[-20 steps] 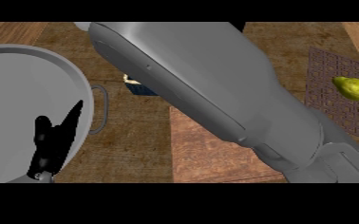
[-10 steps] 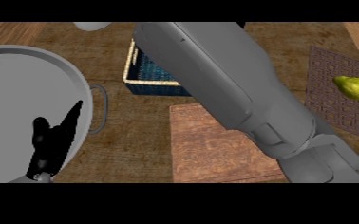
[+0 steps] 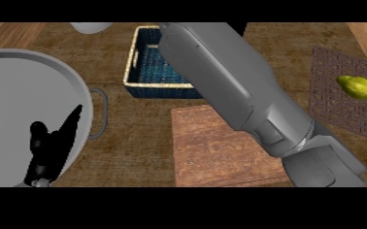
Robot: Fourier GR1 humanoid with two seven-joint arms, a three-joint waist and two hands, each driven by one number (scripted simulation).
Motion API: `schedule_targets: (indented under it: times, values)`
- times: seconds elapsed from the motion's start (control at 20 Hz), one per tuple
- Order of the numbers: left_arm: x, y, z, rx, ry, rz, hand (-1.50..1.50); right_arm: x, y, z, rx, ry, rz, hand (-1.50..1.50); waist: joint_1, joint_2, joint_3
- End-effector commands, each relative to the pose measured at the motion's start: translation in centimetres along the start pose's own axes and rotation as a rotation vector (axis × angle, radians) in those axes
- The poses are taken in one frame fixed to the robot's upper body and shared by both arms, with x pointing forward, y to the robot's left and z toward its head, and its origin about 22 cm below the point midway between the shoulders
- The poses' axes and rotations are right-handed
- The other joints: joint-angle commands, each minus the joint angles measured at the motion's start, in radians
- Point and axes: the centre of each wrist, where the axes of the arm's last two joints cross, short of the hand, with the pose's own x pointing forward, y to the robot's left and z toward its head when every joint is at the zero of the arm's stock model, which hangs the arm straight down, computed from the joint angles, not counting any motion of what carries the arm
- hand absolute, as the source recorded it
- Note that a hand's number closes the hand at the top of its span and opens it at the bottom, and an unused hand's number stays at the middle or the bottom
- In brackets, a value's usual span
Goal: Pick the lemon from the cutting board and place it in the basket
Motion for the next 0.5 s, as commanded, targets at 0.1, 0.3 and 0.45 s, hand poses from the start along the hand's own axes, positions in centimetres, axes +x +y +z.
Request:
schedule_targets:
  times: [0.1, 0.3, 0.45]
  values:
    - [-3.6, -1.2, -0.6, -0.006, 0.125, 0.034, 0.00, -3.0, 1.6, -1.0, -0.021, 0.077, 0.159, 1.50, -0.042, 0.005, -0.017]
    - [-3.9, -2.3, 0.2, -0.025, 0.136, 0.044, 0.00, -3.1, 2.0, -0.2, -0.008, 0.024, 0.220, -1.50, -0.034, 0.001, -0.016]
    - [-5.0, -2.4, 1.5, -0.012, 0.153, 0.037, 0.00, -3.4, 2.0, 0.1, -0.013, 0.001, 0.180, -1.50, -0.038, -0.003, -0.015]
